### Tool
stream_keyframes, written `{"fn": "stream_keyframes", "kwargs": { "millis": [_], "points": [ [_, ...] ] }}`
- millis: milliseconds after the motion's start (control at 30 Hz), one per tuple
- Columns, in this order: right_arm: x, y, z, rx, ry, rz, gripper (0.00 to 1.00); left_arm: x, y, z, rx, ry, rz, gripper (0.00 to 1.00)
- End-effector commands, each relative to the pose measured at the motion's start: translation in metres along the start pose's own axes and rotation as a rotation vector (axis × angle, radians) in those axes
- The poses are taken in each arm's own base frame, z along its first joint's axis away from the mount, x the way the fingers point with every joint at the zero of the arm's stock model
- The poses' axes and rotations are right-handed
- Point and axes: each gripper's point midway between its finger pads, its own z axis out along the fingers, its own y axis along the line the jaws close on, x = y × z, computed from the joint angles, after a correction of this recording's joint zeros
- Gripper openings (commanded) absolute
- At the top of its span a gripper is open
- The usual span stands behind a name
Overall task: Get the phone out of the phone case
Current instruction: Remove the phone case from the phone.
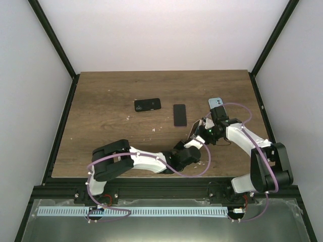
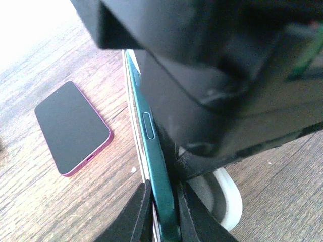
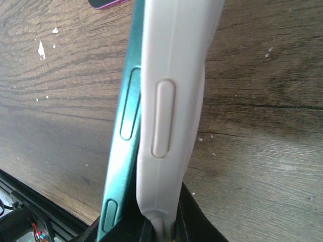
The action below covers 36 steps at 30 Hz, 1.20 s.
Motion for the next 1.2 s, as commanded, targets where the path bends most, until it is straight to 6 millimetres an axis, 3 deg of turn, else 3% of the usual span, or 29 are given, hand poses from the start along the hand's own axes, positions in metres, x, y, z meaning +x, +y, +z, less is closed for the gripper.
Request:
{"fn": "stream_keyframes", "kwargs": {
  "millis": [0,467,933,1167],
  "points": [
    [0.008,0.010,-0.008,-0.023,0.016,-0.058,0.01,-0.008,0.019,-0.004,-0.033,-0.019,-0.045,0.00],
    [-0.013,-0.005,-0.021,0.109,-0.108,-0.098,0.01,-0.035,0.036,-0.041,0.015,-0.084,-0.219,0.00],
    [-0.027,0.001,-0.048,0.139,-0.245,-0.166,0.01,-0.025,0.051,-0.089,0.030,-0.134,-0.319,0.00],
    [-0.041,0.003,-0.049,0.159,-0.272,-0.206,0.01,-0.037,0.057,-0.099,0.042,-0.168,-0.352,0.00]
  ]
}}
